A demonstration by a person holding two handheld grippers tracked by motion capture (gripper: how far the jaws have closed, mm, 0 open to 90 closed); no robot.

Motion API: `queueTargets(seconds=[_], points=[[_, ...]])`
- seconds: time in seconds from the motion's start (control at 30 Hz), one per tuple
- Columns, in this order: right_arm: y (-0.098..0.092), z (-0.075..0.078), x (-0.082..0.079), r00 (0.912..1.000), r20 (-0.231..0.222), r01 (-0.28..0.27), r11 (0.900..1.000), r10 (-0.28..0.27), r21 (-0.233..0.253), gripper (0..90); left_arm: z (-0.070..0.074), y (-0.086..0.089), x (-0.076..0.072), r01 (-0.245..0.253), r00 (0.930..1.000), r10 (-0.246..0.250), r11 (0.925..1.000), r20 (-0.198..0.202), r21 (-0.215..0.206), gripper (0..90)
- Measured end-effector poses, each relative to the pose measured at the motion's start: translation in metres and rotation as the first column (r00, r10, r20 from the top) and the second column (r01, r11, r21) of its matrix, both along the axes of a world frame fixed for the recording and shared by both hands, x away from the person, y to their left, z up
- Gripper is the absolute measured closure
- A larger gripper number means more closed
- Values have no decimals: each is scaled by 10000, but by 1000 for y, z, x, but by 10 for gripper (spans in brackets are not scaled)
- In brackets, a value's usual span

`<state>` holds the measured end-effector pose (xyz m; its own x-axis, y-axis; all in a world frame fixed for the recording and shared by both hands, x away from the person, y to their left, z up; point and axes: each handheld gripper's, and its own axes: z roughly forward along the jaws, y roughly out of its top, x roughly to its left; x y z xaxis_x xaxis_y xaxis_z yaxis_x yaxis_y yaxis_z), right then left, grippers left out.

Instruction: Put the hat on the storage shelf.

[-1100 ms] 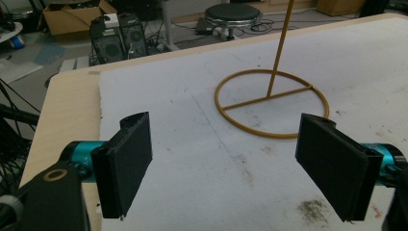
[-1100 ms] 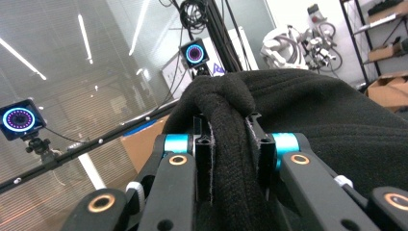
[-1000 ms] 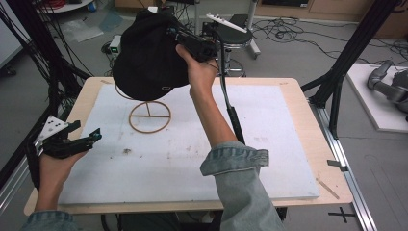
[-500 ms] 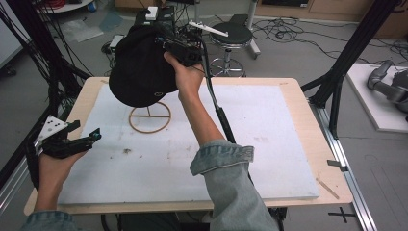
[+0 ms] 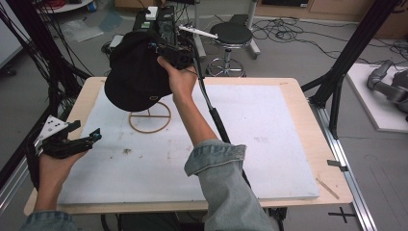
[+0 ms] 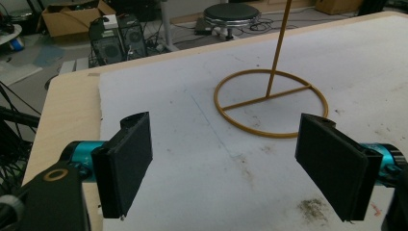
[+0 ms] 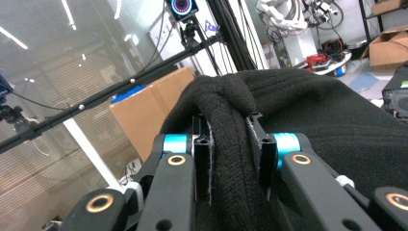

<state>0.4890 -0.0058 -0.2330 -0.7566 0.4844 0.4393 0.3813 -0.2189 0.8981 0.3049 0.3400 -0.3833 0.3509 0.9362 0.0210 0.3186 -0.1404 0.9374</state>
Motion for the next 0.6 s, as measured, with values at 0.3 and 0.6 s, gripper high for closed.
queueTargets(seconds=[0.3, 0.6], points=[[11, -9, 4, 9999, -136, 72, 9983, -80, -575, 765, 0, 0, 0, -9, 10000, 9, 10000, -3, -22, 209], [25, -17, 6, 9999, -123, 63, 9937, -77, -1123, 756, 0, 0, 0, 3, 10000, -3, 10000, -9, -16, 209]])
